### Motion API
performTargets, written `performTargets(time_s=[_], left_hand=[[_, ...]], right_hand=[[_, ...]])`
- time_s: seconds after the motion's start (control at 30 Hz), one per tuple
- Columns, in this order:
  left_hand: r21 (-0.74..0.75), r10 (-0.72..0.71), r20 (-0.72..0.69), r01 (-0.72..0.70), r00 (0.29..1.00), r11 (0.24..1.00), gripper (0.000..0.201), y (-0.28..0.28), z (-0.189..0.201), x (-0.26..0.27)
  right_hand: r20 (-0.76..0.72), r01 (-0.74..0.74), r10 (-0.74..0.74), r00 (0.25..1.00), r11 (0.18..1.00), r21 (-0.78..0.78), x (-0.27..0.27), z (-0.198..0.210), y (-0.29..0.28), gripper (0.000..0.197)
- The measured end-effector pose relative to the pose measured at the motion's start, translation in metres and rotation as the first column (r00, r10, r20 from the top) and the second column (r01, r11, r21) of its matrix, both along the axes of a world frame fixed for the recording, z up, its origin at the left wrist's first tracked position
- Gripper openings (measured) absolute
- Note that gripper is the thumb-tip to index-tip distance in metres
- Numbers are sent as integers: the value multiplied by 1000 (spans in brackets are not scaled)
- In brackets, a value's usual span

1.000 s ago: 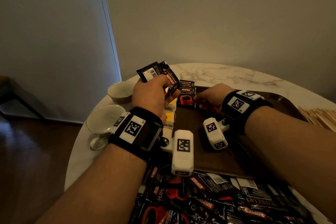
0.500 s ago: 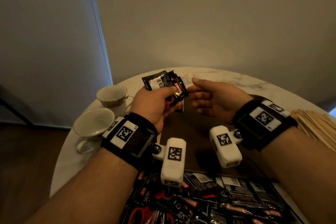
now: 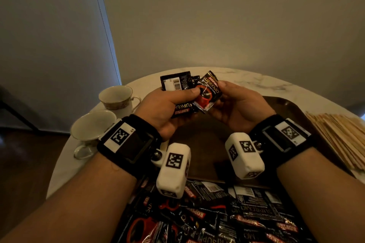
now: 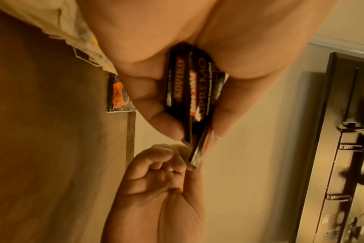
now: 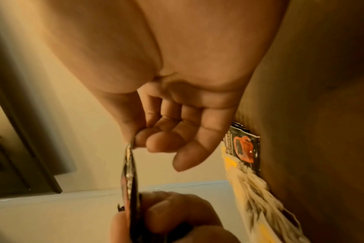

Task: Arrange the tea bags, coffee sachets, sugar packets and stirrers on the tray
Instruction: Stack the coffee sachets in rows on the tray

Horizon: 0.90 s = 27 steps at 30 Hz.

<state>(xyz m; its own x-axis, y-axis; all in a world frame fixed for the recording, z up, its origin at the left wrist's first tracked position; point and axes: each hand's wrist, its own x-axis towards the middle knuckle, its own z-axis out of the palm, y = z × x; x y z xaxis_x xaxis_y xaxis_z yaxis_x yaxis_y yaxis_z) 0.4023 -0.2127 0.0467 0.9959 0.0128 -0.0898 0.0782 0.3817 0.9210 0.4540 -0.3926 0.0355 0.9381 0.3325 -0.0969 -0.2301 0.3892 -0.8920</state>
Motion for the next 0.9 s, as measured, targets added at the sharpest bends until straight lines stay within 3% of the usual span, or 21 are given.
performTargets(time_s=[0.17,0.3,0.47,0.6,0.73,0.9], left_hand=[[90,-9,46,5,999,996,43,1,-2,1],[136,85,30,-88,996,987,32,2,-3,3],[140,231,15,-231,973,963,27,3,-6,9],[104,255,-3,-254,967,962,27,4,-5,10],[16,380,-44,-380,924,925,8,11,1,12],[-18,474,-39,-474,880,880,12,15,3,13]], right_hand=[[-3,76,-76,997,997,13,0,-5,0,57],[17,97,-97,995,995,3,-1,-2,3,33],[88,-18,28,996,994,-103,-4,-3,8,19],[100,62,-49,994,989,-136,-4,-4,13,4],[41,169,-164,986,971,-170,3,-3,13,3],[-98,147,-195,976,918,-369,19,-10,19,14]])
